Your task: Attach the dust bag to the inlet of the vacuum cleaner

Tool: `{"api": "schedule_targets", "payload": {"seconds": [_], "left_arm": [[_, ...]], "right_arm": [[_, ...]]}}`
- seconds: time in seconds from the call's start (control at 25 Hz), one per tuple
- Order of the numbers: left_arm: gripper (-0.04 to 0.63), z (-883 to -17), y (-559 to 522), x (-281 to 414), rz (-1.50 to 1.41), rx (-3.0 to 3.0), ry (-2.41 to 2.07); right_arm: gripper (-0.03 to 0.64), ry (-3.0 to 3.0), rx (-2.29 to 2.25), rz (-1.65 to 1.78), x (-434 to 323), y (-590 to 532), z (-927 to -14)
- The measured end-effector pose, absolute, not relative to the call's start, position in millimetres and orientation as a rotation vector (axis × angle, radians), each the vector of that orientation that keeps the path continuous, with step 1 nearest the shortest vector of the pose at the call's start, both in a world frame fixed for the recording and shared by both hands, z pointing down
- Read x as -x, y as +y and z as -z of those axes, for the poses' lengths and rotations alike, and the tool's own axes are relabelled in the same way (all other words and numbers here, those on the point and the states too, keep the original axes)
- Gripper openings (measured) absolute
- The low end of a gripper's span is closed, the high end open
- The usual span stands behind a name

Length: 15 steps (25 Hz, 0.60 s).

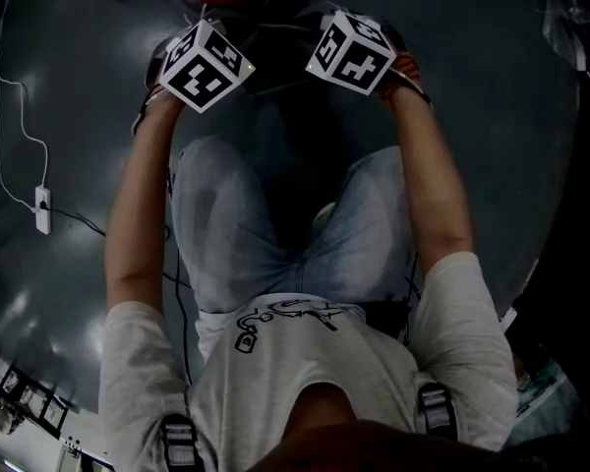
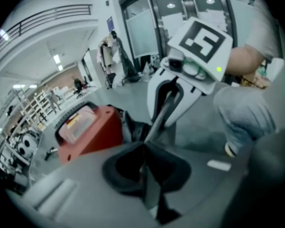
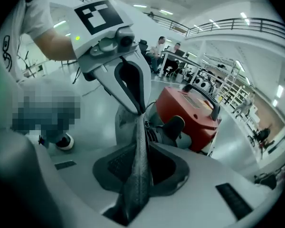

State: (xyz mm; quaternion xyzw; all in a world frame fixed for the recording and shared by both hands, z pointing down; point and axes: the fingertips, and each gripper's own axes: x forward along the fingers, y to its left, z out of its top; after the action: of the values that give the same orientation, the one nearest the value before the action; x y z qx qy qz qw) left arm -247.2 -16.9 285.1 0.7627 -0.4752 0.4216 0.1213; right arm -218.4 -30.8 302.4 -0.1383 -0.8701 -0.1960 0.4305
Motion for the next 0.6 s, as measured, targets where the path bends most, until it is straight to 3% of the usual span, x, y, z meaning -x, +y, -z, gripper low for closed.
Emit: {"api": "schedule_targets", "payload": {"seconds": [0.24,0.48,0.6], "left_arm": [[0.02,-285,-34,237,-1.486,-2.241,-1.34],[0.018,-292,-18,249,-1.187,-2.214,-1.402],[0.018,-289,-26,243,-1.262,-2.222,-1.39]], "right_arm": [[0.063,-2.338,0.314,0.088,211,-42,-310],[0.066,-2.124,0.403,0.507,221,-33,-308],[0.066,-2.225,0.39,0.327,215,-40,-310]]}}
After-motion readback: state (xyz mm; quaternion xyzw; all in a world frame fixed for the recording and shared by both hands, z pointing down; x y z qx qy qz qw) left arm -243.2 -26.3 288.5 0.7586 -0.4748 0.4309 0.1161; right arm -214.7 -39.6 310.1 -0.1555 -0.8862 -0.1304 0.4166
